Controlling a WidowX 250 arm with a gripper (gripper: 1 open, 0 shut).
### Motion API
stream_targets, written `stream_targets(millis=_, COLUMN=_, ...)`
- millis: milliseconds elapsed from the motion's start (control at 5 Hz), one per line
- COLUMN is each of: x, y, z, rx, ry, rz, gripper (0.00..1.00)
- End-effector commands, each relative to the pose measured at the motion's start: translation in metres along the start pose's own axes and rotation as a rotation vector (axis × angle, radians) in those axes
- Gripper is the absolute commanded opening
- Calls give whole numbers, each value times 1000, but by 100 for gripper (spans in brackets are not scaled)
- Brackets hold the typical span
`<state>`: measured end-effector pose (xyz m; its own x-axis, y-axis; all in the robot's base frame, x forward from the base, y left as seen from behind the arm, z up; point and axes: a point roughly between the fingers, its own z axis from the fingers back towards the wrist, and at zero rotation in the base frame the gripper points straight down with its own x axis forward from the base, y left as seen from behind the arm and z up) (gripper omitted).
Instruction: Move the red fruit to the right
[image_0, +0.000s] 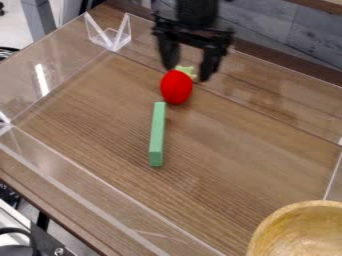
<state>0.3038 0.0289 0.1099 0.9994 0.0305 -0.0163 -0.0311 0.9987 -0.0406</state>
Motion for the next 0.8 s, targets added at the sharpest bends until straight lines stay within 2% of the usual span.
stream_targets(millis=0, x=7, y=16, z=0, rx=14, ry=-53, rz=-28, gripper=100)
stream_targets(millis=600, x=18, y=29, z=-36, rx=20, ry=-69, rz=-35, gripper=100)
